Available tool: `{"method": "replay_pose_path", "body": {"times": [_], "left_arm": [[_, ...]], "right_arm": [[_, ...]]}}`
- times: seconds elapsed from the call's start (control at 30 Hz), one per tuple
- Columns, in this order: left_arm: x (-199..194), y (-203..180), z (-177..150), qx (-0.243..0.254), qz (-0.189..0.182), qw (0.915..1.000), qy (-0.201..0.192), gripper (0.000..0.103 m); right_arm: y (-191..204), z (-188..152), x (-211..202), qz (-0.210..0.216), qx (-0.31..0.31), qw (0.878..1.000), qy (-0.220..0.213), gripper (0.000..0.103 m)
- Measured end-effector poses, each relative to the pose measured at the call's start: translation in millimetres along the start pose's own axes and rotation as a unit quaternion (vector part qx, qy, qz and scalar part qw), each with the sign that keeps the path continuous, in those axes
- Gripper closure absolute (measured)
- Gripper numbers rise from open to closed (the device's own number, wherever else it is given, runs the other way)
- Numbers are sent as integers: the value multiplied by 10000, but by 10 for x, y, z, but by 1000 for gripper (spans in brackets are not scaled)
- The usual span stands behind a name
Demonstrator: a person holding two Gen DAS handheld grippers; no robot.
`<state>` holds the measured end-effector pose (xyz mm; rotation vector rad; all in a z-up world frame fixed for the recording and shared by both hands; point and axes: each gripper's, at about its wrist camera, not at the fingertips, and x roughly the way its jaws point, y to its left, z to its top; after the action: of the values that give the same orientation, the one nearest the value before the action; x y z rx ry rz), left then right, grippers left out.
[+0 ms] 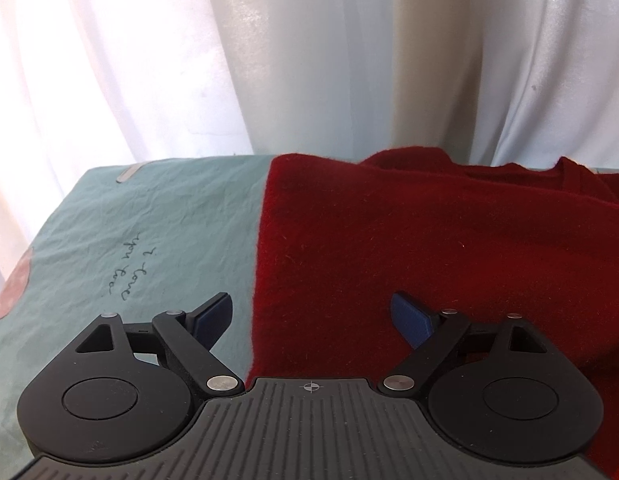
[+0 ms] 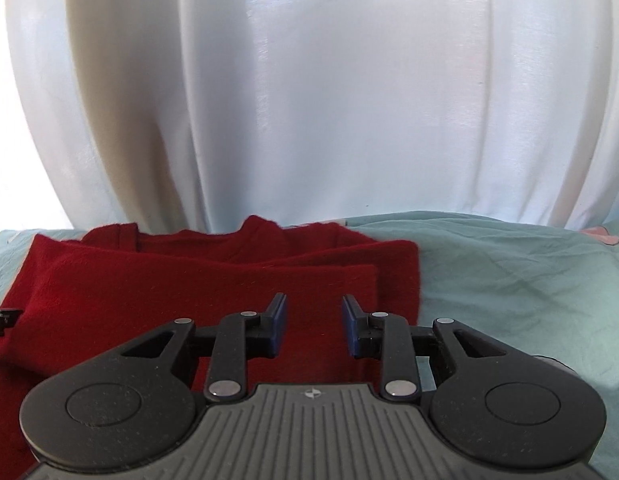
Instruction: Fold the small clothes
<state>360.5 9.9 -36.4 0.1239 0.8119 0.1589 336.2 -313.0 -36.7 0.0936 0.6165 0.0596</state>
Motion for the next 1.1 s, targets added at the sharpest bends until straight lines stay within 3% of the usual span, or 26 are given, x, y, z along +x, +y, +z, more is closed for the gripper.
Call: {"method": "replay_pose_path", "body": {"times": [0.17, 0.27, 0.4, 0.5, 0.57, 0.7, 0.83, 1.0, 1.1], "left_arm": [[199, -33, 25, 32, 165, 9998, 125, 10], [214, 8, -2, 7, 236, 9996, 162, 8], [-79, 45, -149, 300, -47, 9995, -27, 10], [-125, 56, -323, 516, 76, 9986, 50, 10], [-196, 127, -390, 428, 21, 9991, 51, 10], [-354, 300, -490, 111, -116, 9996, 238, 10], [-633, 428, -734, -4, 30, 9996, 266, 10], [-1135, 564, -1072, -91, -3, 9997, 222, 10], [-1407, 637, -1243, -165, -14, 9996, 211, 10]], "right_arm": [[123, -110, 235, -63, -251, 9993, 283, 80], [110, -133, 266, -194, -391, 9988, 233, 83], [34, -128, 8, -52, -49, 9998, 209, 83], [0, -300, -130, -156, -188, 9994, 240, 83], [15, -378, -182, -347, -494, 9980, 186, 82], [-85, -345, -113, -260, -210, 9985, 425, 72], [-130, -335, -91, -154, -102, 9985, 524, 72], [-33, -412, -412, -357, -288, 9970, 619, 72], [-65, -491, -788, -363, -13, 9981, 498, 73]]}}
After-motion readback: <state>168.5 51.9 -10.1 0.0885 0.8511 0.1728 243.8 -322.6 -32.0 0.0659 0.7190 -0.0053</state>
